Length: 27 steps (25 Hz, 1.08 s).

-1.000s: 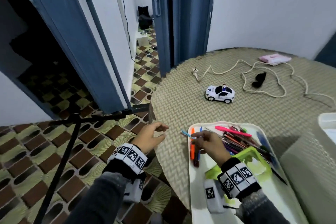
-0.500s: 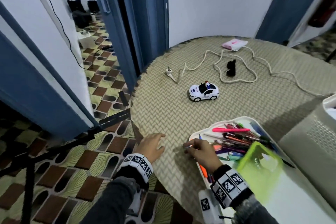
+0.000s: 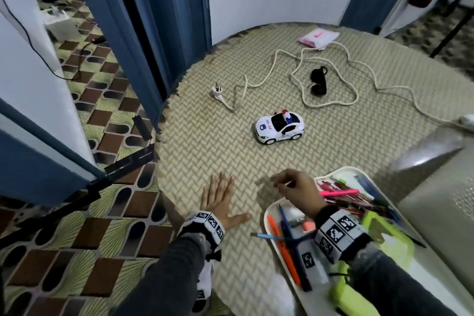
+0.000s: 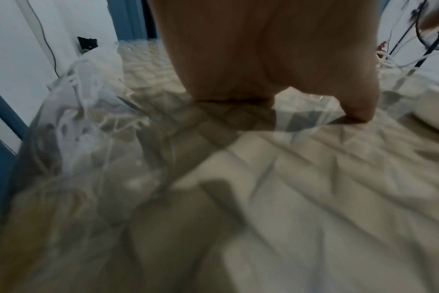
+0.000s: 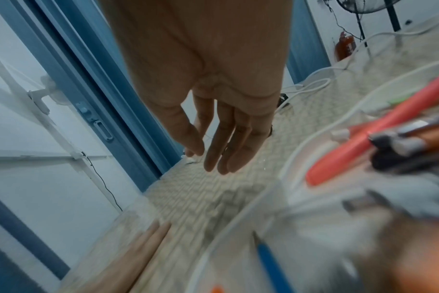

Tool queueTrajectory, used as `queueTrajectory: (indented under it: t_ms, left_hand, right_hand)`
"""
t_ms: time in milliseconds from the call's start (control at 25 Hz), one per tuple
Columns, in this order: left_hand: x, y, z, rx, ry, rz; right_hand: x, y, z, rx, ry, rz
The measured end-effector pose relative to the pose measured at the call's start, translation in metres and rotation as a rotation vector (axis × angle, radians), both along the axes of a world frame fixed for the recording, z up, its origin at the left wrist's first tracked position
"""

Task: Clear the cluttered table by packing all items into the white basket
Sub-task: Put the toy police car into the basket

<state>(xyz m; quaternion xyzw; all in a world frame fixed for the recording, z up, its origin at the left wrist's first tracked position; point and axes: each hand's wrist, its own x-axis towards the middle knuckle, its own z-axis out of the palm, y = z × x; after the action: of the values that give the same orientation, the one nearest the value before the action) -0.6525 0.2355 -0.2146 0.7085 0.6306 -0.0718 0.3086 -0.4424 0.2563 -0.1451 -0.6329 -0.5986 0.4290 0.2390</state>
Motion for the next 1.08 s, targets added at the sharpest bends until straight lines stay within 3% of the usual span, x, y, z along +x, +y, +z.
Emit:
queueTrajectory:
  t_ms: [120, 280, 400, 520, 720, 840, 1000, 1080]
  left_hand:
    - [-0.001, -0.003, -0.005, -0.016, -0.017, -0.010]
    - [-0.002, -0.002, -0.002, -0.039, -0.045, 0.011]
    - [-0.001, -0.004, 0.003, -0.053, -0.055, 0.017]
    - [-0.001, -0.003, 0.005, -0.051, -0.051, 0.017]
    - [-0.002, -0.004, 0.003, -0.046, -0.045, 0.024]
    - [-0.003, -0.004, 0.001, -0.042, -0.038, 0.018]
    - [-0.004, -0.004, 0.000, -0.046, -0.037, 0.007]
    - [-0.004, -0.002, 0.000, -0.043, -0.059, 0.008]
  right_hand:
    - [0.003, 0.049, 0.006, 0.163, -0.021, -0.004]
    - [0.014, 0.123, 0.002, 0.366, -0.275, 0.016]
    - [0.022, 0.164, 0.004, 0.274, -0.517, 0.160]
    - [0.026, 0.178, -0.008, 0.129, -0.624, 0.293]
    - [0.022, 0.156, -0.027, 0.247, -0.860, 0.240]
    - [0.022, 0.147, -0.029, 0.206, -0.724, 0.224]
    - [0.023, 0.134, -0.026, 0.149, -0.668, 0.207]
    - [0.024, 0.121, -0.022, 0.201, -0.531, 0.151]
